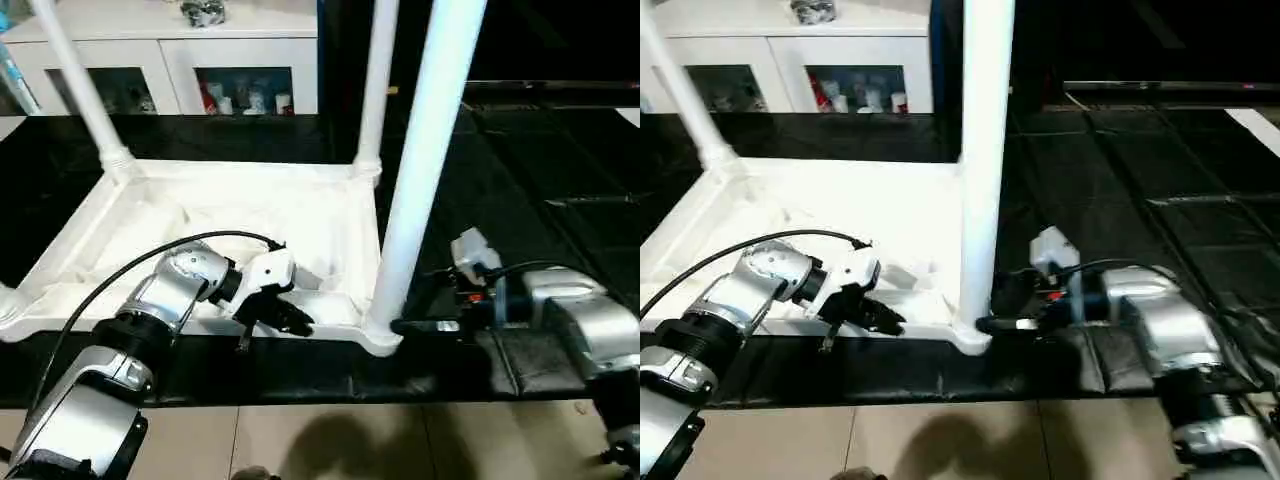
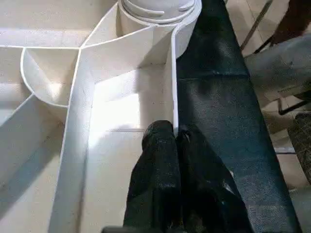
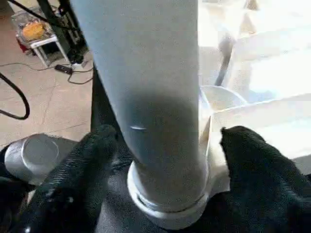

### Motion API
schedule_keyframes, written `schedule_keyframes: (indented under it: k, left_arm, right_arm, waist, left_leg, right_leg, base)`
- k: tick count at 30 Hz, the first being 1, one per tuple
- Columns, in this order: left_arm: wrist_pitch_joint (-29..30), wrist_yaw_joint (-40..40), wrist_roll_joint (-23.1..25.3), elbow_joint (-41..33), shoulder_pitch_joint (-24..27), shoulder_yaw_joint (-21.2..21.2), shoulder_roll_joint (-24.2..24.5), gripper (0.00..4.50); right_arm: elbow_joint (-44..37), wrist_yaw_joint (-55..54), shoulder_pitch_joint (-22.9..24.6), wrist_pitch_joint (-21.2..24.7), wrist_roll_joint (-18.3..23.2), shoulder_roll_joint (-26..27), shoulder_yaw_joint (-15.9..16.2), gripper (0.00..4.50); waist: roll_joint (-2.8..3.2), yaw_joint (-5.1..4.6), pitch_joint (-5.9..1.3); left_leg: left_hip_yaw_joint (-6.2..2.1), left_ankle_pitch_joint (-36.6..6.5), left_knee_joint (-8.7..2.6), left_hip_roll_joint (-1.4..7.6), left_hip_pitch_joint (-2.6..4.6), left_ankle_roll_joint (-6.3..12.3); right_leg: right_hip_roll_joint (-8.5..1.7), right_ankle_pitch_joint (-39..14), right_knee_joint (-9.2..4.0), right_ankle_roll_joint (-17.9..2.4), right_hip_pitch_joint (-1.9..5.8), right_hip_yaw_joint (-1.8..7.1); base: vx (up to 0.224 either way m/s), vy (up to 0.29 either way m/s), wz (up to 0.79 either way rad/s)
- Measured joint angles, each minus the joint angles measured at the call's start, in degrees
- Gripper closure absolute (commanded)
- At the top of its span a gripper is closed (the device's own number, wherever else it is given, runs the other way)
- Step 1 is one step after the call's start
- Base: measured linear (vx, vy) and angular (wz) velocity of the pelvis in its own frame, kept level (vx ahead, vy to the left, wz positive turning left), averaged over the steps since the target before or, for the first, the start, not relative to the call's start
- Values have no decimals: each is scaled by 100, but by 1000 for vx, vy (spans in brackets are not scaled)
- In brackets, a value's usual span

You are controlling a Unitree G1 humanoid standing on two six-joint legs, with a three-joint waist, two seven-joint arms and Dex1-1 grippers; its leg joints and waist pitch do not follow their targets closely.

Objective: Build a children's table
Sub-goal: Rotate leg to tighten

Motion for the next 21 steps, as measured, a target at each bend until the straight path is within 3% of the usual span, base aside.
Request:
schedule_keyframes:
  k: [8, 17, 21]
  left_arm:
    - [-76, 0, 46, 109, -71, -11, -66, 450]
    - [-148, 9, 98, 224, -123, -5, -107, 450]
    - [-182, 10, 100, 290, -153, 1, -126, 450]
  right_arm:
    - [509, 139, -278, -504, -233, 68, 221, 164]
    - [675, 293, -330, -589, -248, 100, 223, 242]
    - [719, 337, -347, -643, -265, 100, 223, 249]
  waist:
    - [0, 59, 0]
    - [0, 58, 0]
    - [0, 64, 0]
  left_leg:
    - [0, 0, 1, 1, 1, 0]
    - [1, 1, 12, 2, 3, 1]
    - [1, 2, 12, 2, 4, 2]
  right_leg:
    - [0, 0, 2, 0, 0, -1]
    - [0, 3, 3, -4, 7, 0]
    - [0, 3, 4, -4, 9, 0]
  base:
    - [0, 0, 0]
    - [0, 0, 0]
    - [0, 0, 0]
